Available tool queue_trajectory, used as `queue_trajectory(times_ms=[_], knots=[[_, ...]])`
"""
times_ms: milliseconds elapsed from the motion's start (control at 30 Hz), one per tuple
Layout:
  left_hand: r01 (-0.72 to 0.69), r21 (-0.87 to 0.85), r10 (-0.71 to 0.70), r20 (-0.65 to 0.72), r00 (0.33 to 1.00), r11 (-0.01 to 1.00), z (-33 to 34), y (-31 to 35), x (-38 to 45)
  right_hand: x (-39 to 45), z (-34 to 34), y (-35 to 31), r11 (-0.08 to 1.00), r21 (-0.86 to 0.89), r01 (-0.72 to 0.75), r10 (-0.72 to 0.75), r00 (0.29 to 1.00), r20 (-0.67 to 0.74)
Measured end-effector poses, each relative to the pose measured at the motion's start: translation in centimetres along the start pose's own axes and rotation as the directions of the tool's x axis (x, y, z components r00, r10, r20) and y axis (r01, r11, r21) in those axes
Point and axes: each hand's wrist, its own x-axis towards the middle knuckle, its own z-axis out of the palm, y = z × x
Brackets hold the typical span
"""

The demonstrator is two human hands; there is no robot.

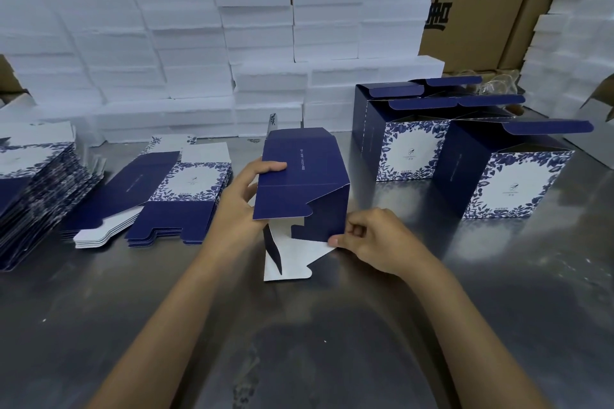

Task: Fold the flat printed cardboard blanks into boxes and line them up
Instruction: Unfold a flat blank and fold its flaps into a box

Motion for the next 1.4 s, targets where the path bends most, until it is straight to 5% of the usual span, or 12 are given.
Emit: queue_trajectory(times_ms=[700, 1400], knots=[[-0.045, 0.084, 0.046, -0.012, 0.999, 0.995, -0.2, -0.1, 0.0, -0.1, -0.2, -1.0, 0.998, 0.025, 0.053, -0.051, 0.997, -0.063], [-0.051, 0.054, 0.051, -0.004, 0.999, 0.997, -0.3, 0.0, 0.0, -0.8, -0.5, -2.4, 0.979, 0.093, 0.184, -0.151, 0.947, -0.284]])
